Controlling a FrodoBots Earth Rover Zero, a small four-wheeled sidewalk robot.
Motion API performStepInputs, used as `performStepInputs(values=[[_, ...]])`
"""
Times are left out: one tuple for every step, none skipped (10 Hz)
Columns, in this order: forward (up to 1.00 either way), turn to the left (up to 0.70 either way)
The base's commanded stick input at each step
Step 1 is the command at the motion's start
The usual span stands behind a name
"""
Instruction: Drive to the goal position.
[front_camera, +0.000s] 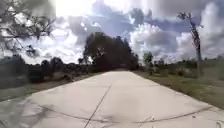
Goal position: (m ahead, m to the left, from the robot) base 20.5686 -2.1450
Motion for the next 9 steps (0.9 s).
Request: performStepInputs(values=[[1.00, 0.00], [1.00, 0.00], [1.00, 0.00], [1.00, 0.00], [1.00, 0.00], [1.00, 0.00], [1.00, 0.00], [1.00, 0.00], [1.00, 0.00]])
